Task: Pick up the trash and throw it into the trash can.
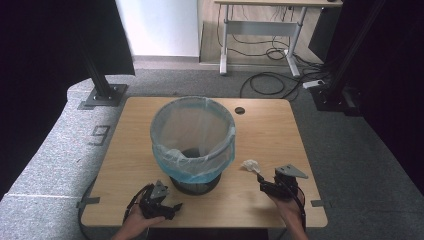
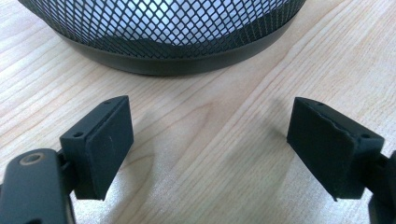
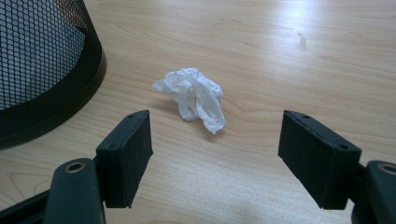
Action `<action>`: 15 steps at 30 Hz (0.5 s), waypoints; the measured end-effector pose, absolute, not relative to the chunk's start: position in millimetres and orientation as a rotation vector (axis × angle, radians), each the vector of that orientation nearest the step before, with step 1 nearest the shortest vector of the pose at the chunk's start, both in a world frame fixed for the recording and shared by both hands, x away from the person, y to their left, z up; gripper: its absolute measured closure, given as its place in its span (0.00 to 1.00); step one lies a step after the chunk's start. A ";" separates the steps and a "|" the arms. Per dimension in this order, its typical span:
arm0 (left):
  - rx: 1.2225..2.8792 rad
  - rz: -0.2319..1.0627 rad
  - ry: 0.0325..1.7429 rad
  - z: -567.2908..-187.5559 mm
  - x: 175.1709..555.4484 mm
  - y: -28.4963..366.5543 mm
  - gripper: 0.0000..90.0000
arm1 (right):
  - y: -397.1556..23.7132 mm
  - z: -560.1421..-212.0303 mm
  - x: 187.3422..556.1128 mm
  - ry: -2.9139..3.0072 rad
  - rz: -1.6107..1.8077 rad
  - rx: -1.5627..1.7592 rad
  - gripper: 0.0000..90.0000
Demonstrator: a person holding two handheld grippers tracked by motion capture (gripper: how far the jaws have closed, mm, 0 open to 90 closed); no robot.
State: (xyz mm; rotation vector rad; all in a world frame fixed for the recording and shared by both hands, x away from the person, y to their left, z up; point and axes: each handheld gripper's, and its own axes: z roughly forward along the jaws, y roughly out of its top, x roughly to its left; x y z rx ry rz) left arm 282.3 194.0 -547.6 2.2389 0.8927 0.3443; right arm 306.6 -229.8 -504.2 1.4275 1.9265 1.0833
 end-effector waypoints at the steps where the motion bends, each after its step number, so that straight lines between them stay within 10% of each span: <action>1: 2.239 0.344 0.893 -547.6 282.3 194.0 0.16 | -229.5 -504.5 307.9 1.924 1.086 1.426 0.28; 15: 2.239 0.345 0.892 -547.6 282.3 194.0 0.16 | -225.2 -504.7 315.7 1.925 1.112 1.416 0.31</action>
